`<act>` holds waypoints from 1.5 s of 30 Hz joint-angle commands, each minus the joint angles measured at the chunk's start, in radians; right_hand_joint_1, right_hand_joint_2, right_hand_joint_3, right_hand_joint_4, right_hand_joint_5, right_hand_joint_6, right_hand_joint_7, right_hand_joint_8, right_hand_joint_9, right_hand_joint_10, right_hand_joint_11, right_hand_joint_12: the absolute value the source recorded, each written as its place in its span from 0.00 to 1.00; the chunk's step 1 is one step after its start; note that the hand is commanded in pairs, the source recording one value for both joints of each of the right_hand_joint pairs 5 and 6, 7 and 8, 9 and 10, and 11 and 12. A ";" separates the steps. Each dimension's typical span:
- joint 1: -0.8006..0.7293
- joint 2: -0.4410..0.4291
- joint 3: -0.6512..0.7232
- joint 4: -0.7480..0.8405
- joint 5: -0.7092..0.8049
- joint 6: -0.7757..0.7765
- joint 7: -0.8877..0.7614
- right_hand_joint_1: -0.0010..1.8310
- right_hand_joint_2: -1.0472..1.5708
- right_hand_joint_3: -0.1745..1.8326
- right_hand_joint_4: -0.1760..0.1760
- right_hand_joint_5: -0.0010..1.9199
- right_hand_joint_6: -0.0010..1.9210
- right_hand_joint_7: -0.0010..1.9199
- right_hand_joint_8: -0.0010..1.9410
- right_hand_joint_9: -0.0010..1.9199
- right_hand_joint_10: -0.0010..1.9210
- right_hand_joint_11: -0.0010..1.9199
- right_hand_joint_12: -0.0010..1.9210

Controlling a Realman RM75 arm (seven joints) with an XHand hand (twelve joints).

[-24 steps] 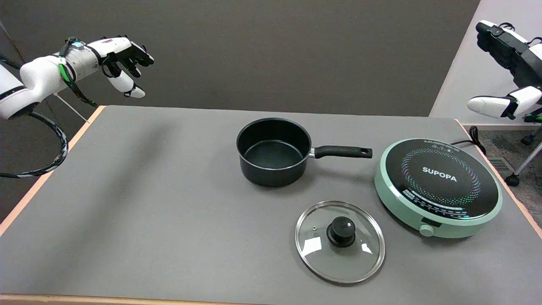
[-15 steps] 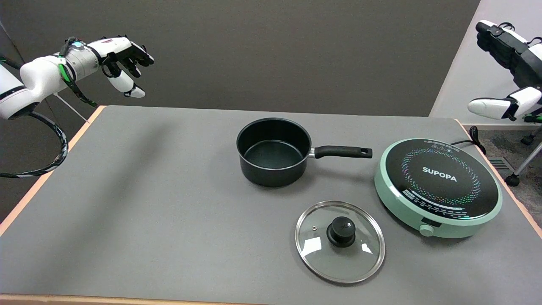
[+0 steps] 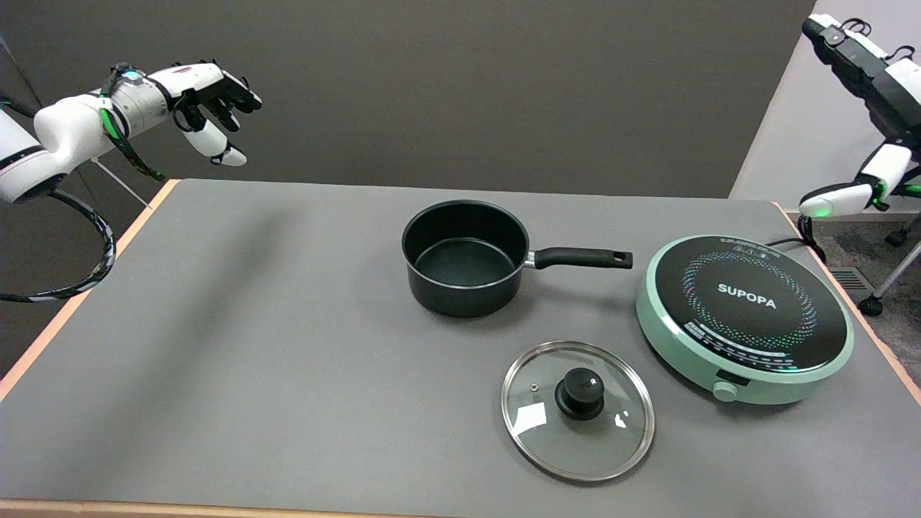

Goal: Pick up the pot.

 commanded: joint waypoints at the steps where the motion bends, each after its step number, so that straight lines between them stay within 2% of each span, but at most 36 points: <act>1: -0.175 -0.056 -0.039 0.529 -0.011 0.540 -0.326 0.62 0.19 0.49 0.00 0.01 0.01 0.01 0.01 0.01 0.01 0.01 0.01; 5: -0.175 -0.056 -0.118 0.670 -0.007 0.723 -0.399 0.62 0.17 0.50 0.00 0.01 0.01 0.01 0.01 0.01 0.01 0.01 0.01; 10: -0.089 -0.023 -0.287 0.669 0.001 0.735 -0.353 0.63 0.16 0.48 0.00 0.00 0.00 0.00 0.00 0.00 0.00 0.00 0.00; 14: 0.022 0.012 -0.477 0.667 0.001 0.838 -0.352 0.65 0.17 0.44 0.00 0.01 0.01 0.01 0.01 0.01 0.01 0.01 0.01; 18: 0.121 0.035 -0.647 0.669 -0.003 0.923 -0.352 0.65 0.18 0.44 0.00 0.01 0.01 0.01 0.01 0.01 0.01 0.01 0.01; 22: 0.138 0.016 -0.693 0.673 -0.002 0.933 -0.358 0.66 0.18 0.44 0.00 0.01 0.01 0.01 0.01 0.01 0.01 0.01 0.01; 29: 0.149 -0.071 -0.781 0.673 -0.008 0.934 -0.370 0.68 0.18 0.44 0.00 0.01 0.01 0.01 0.01 0.01 0.01 0.01 0.01; 33: 0.147 -0.107 -0.823 0.674 -0.010 0.949 -0.431 0.68 0.19 0.44 0.00 0.02 0.02 0.02 0.02 0.02 0.02 0.02 0.02; 38: 0.123 -0.132 -0.851 0.667 -0.014 0.991 -0.447 0.70 0.18 0.47 0.00 0.02 0.02 0.02 0.02 0.02 0.02 0.02 0.02; 42: 0.124 -0.158 -0.894 0.663 -0.094 1.065 -0.447 0.71 0.18 0.50 0.00 0.02 0.02 0.02 0.02 0.02 0.02 0.02 0.02; 45: 0.129 -0.211 -0.910 0.657 -0.192 1.091 -0.447 0.71 0.18 0.51 0.00 0.02 0.02 0.02 0.02 0.02 0.02 0.02 0.02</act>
